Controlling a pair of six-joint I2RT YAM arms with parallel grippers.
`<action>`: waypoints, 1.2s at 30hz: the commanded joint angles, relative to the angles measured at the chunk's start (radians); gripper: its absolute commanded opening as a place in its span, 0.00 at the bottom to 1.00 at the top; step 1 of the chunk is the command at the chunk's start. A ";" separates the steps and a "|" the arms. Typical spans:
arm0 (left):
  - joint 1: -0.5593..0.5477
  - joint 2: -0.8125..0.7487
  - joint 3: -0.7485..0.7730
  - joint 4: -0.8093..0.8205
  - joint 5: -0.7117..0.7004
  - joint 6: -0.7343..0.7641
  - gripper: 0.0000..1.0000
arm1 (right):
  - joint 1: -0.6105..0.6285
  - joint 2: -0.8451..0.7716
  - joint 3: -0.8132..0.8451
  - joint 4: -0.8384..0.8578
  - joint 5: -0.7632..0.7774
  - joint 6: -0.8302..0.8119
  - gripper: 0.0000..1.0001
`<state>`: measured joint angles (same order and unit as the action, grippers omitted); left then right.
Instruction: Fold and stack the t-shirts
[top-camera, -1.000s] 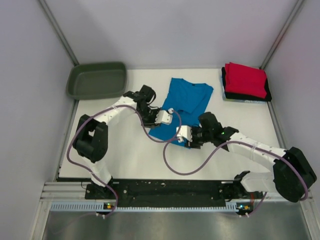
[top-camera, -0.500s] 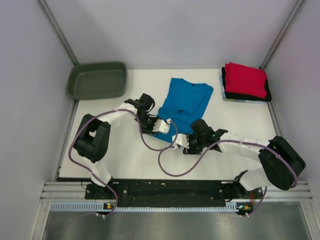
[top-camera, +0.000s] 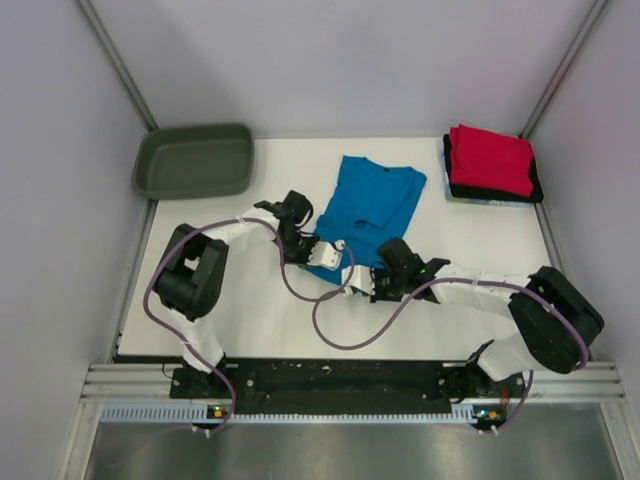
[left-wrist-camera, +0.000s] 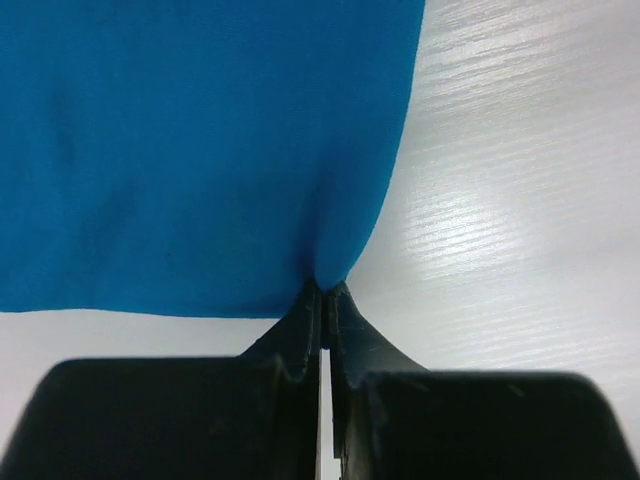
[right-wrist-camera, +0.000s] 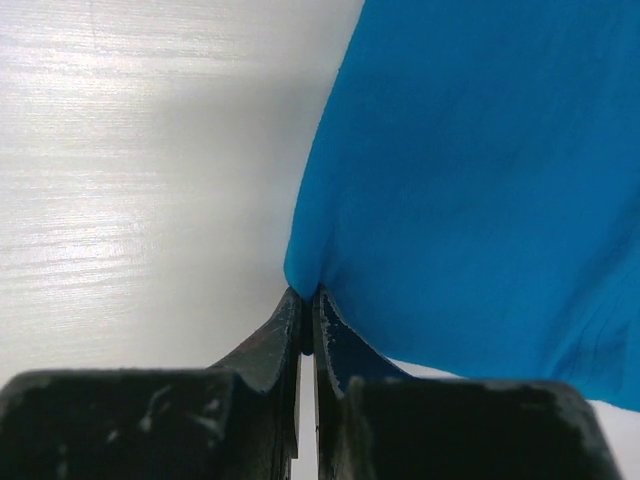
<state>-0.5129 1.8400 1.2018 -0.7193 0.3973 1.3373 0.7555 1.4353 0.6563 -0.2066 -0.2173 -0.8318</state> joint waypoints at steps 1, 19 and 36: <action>-0.012 -0.044 -0.022 -0.026 -0.005 -0.044 0.00 | 0.010 -0.035 0.037 -0.054 0.012 0.034 0.00; -0.070 -0.423 -0.087 -0.397 0.032 -0.193 0.00 | 0.191 -0.473 0.117 -0.560 -0.088 0.102 0.00; -0.107 -0.552 0.122 -0.560 0.069 -0.314 0.00 | 0.211 -0.671 0.238 -0.702 -0.140 0.220 0.00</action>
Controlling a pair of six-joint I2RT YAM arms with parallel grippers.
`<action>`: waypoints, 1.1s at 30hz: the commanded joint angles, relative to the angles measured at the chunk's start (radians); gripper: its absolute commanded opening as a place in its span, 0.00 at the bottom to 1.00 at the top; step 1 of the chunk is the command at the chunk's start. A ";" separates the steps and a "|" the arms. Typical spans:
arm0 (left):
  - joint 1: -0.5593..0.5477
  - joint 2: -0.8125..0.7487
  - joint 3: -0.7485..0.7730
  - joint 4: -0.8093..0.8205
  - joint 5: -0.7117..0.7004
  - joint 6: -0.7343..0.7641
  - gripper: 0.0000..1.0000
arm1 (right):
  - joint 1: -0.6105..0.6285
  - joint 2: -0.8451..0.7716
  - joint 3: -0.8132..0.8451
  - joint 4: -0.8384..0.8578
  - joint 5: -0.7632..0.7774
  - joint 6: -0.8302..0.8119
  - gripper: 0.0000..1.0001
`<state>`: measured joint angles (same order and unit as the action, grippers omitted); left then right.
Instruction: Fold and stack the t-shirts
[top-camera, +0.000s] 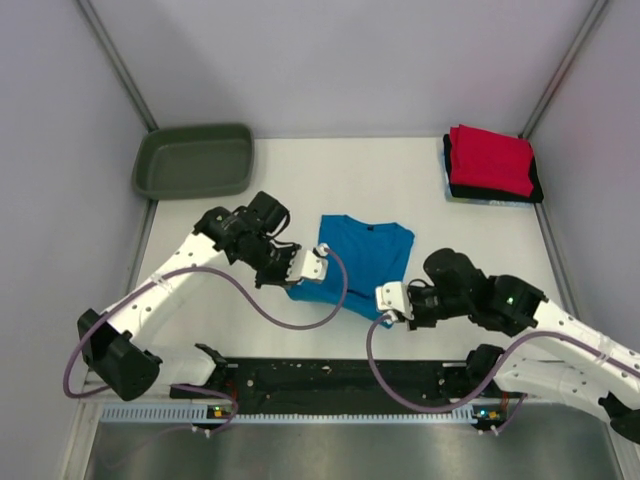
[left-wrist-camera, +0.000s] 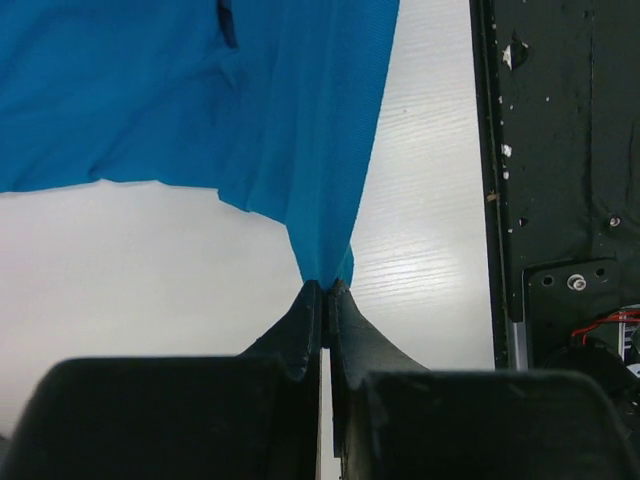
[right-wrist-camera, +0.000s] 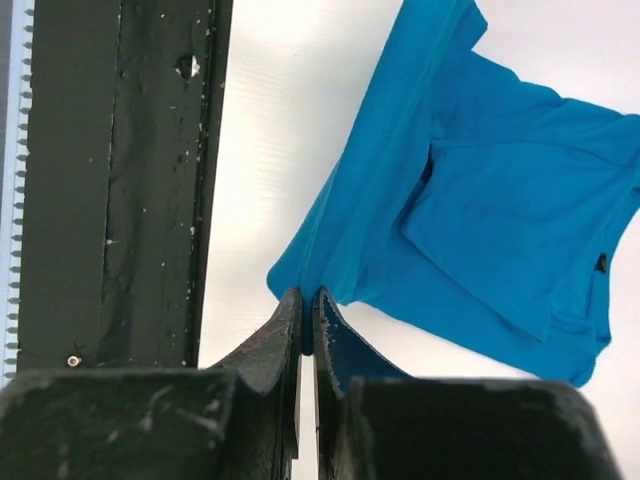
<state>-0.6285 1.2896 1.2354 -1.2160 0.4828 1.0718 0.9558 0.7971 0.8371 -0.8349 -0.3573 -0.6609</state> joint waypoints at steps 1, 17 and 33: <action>0.009 0.007 0.105 -0.057 -0.018 -0.059 0.00 | 0.008 -0.030 0.059 -0.073 0.006 0.053 0.00; 0.035 0.318 0.381 0.181 -0.187 -0.251 0.00 | -0.526 0.180 0.049 0.108 -0.339 0.052 0.00; 0.093 0.691 0.719 0.190 -0.202 -0.308 0.00 | -0.766 0.503 0.149 0.316 -0.304 0.023 0.00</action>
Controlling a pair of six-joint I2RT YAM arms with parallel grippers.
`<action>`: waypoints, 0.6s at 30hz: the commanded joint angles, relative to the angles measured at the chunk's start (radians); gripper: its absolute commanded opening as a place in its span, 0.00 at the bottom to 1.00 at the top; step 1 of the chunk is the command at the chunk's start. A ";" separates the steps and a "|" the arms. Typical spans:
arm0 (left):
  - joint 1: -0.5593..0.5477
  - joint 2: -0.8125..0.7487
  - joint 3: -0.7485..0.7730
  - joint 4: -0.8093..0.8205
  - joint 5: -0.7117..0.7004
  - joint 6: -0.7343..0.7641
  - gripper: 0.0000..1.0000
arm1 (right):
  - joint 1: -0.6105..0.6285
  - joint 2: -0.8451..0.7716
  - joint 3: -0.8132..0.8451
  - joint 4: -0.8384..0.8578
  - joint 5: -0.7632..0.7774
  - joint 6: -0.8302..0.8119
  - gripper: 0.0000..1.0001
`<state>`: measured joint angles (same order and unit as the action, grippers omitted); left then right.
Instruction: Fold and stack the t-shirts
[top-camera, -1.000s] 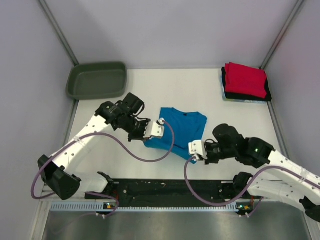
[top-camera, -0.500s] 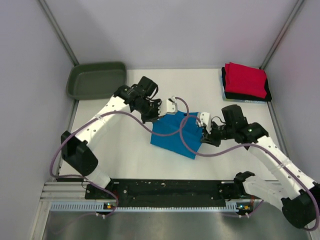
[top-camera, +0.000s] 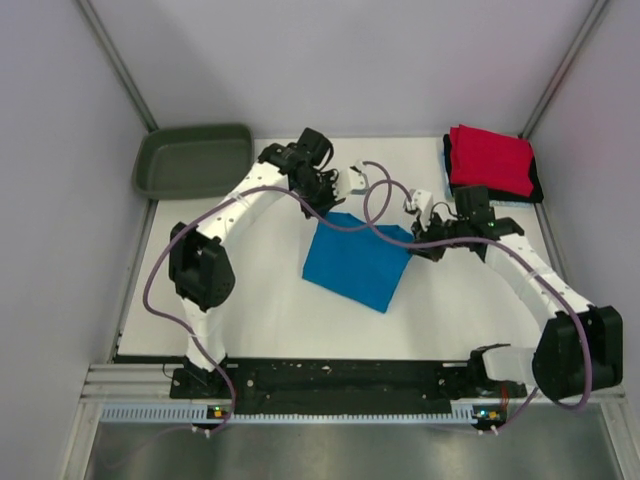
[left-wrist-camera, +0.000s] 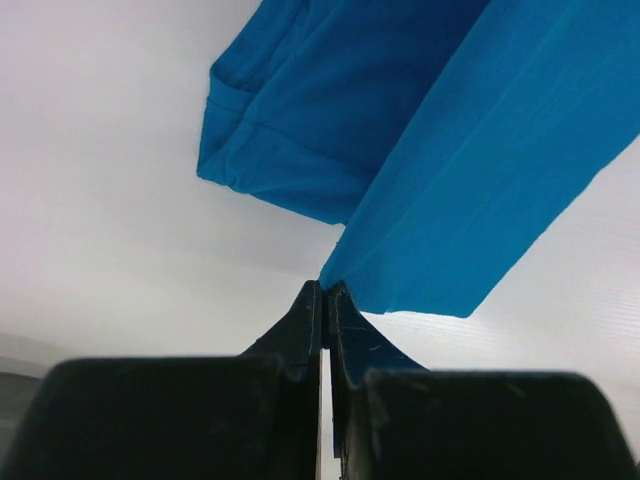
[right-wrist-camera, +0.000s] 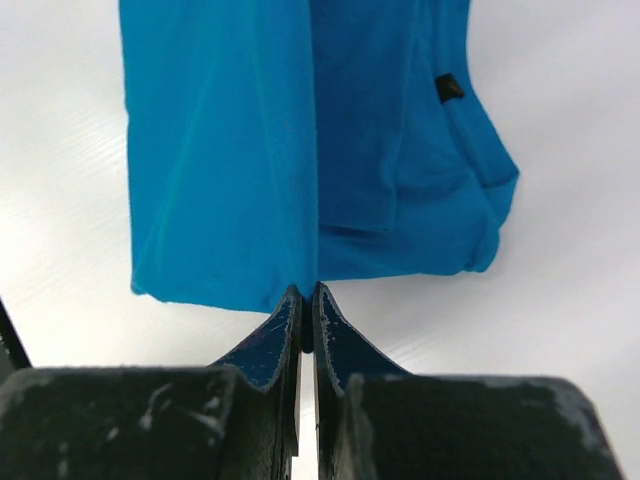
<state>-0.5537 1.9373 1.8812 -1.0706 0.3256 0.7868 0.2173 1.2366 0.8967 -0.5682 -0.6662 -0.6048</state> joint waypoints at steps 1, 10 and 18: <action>0.020 0.063 0.082 0.049 -0.051 -0.027 0.00 | -0.033 0.089 0.102 0.050 0.016 -0.036 0.00; 0.023 0.169 0.121 0.152 -0.121 -0.083 0.00 | -0.068 0.271 0.172 0.067 0.085 -0.052 0.00; 0.024 0.235 0.124 0.242 -0.169 -0.127 0.00 | -0.068 0.403 0.255 0.087 0.146 -0.032 0.00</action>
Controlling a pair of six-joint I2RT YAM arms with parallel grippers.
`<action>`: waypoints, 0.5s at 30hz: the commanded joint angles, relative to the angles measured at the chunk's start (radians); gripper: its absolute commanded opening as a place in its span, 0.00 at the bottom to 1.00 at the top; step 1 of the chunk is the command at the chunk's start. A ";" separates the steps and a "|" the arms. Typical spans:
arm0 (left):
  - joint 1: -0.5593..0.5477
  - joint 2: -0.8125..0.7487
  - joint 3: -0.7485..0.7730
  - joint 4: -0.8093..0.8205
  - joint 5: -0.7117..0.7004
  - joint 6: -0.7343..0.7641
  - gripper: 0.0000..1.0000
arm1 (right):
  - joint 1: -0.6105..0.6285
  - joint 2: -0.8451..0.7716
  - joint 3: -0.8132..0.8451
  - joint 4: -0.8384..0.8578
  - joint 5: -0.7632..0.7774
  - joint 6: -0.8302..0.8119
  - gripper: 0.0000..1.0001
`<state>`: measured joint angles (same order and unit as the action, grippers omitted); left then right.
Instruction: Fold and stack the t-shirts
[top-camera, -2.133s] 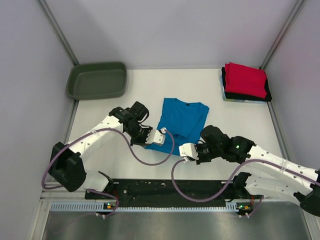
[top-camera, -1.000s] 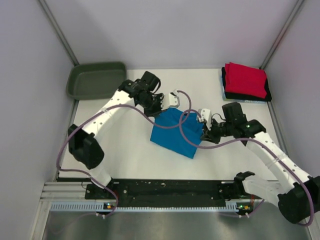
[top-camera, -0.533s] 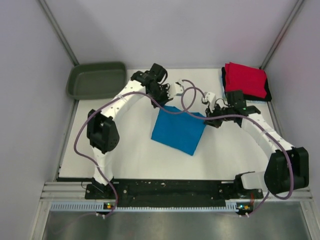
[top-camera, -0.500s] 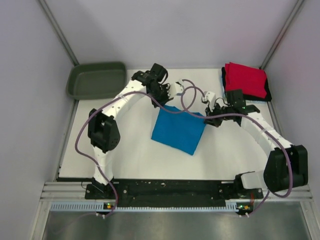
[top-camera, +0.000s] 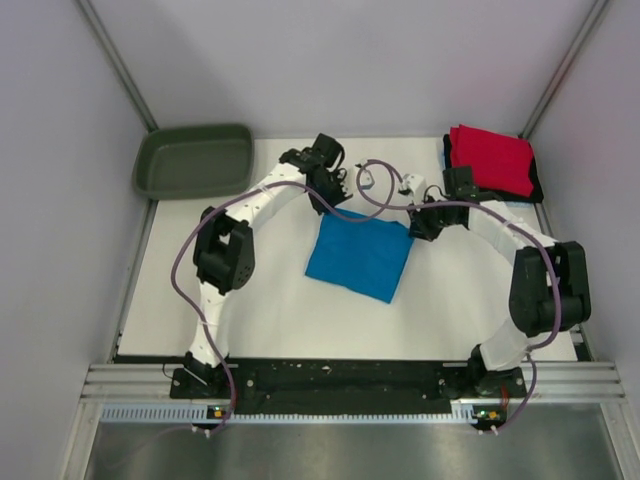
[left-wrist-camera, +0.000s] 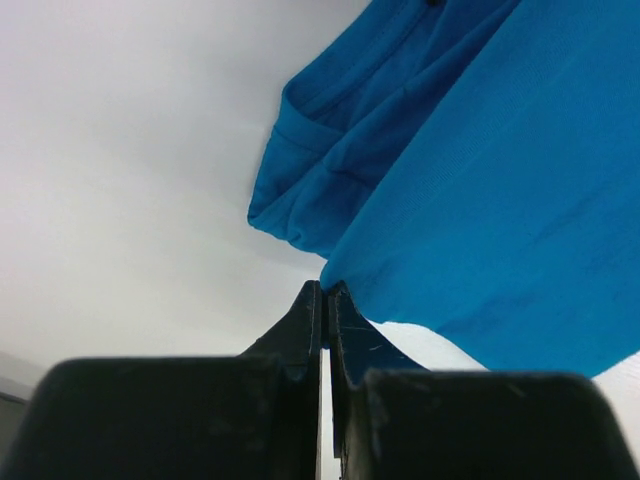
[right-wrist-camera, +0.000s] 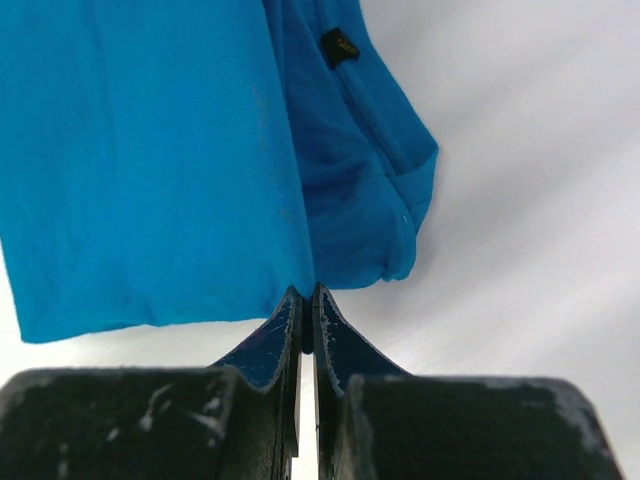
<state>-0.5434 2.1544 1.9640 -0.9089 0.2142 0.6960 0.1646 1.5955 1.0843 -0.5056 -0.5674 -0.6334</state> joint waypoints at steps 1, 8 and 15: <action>0.013 0.027 0.042 0.087 -0.053 -0.038 0.00 | -0.016 0.055 0.074 0.022 0.053 -0.003 0.00; 0.013 0.064 0.044 0.130 -0.071 -0.085 0.00 | -0.016 0.133 0.115 0.036 0.101 0.020 0.00; 0.013 0.101 0.042 0.154 -0.094 -0.110 0.00 | -0.016 0.205 0.155 0.052 0.123 0.052 0.03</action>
<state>-0.5434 2.2440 1.9694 -0.8040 0.1673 0.6147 0.1627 1.7702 1.1812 -0.4782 -0.4759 -0.5999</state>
